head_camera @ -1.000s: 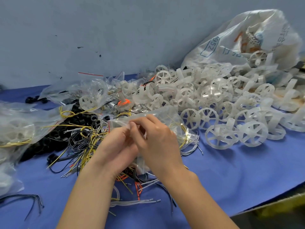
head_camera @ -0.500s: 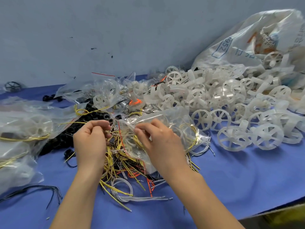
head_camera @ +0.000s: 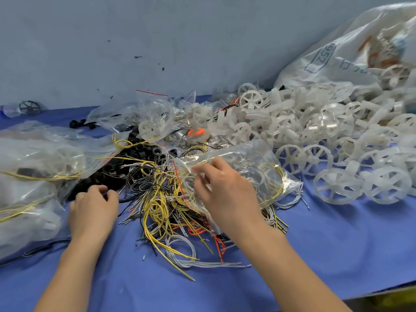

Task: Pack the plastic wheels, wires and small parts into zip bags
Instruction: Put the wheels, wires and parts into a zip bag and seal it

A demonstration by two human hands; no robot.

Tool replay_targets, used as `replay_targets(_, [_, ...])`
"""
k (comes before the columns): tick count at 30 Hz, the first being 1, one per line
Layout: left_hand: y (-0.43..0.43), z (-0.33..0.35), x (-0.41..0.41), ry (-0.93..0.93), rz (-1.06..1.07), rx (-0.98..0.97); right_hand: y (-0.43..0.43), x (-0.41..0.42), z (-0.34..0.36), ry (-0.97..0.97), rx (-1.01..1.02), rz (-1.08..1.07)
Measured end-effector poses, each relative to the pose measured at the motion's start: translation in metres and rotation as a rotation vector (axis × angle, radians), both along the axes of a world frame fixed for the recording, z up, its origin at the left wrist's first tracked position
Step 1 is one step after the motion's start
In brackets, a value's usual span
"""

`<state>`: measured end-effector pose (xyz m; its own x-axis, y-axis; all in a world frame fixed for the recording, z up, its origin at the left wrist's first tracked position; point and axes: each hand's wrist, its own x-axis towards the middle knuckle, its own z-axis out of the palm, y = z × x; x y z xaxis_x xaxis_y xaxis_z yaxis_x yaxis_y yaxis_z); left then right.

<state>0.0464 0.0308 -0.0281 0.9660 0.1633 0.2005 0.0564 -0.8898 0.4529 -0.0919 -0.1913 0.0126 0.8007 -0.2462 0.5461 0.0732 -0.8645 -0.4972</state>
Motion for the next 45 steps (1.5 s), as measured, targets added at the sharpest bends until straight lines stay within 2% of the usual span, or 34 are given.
replay_targets(6, [0.005, -0.002, -0.002, 0.028, -0.018, 0.118, 0.008, -0.003, -0.001, -0.099, -0.112, -0.105])
replay_targets(10, [0.000, 0.005, -0.008, -0.145, 0.000, 0.079, 0.013, -0.006, -0.002, -0.215, -0.245, -0.198])
replay_targets(14, [-0.009, 0.019, -0.019, -0.344, -0.008, -0.094, 0.011, -0.008, -0.002, -0.327, -0.292, -0.266])
replay_targets(18, [-0.016, 0.024, -0.025, -0.323, -0.026, -0.260, 0.008, -0.010, -0.001, -0.401, -0.272, -0.292])
replay_targets(20, [-0.024, 0.031, -0.029, -0.329, -0.092, -0.409, 0.007, -0.011, 0.000, -0.429, -0.259, -0.290])
replay_targets(23, [-0.045, 0.047, -0.049, -0.170, -0.350, -0.843, 0.005, -0.011, 0.002, -0.479, -0.262, -0.288])
replay_targets(26, [-0.067, 0.058, -0.078, 0.221, -0.702, -1.207, 0.005, -0.011, 0.004, -0.503, -0.259, -0.279])
replay_targets(28, [-0.079, 0.061, -0.089, 0.423, -0.834, -1.331, 0.005, -0.010, 0.005, -0.493, -0.243, -0.282])
replay_targets(32, [-0.092, 0.061, -0.091, 0.579, -0.772, -1.413, 0.001, -0.009, 0.006, -0.469, -0.196, -0.272])
replay_targets(36, [-0.096, 0.057, -0.087, 0.583, -0.651, -1.356, 0.001, -0.009, 0.003, -0.431, -0.201, -0.211])
replay_targets(39, [-0.105, 0.058, -0.092, 0.590, -0.730, -1.287, 0.003, -0.010, 0.000, -0.424, -0.211, -0.156])
replay_targets(45, [-0.117, 0.058, -0.090, 0.690, -0.888, -1.322, 0.006, -0.015, -0.001, -0.402, -0.208, -0.083])
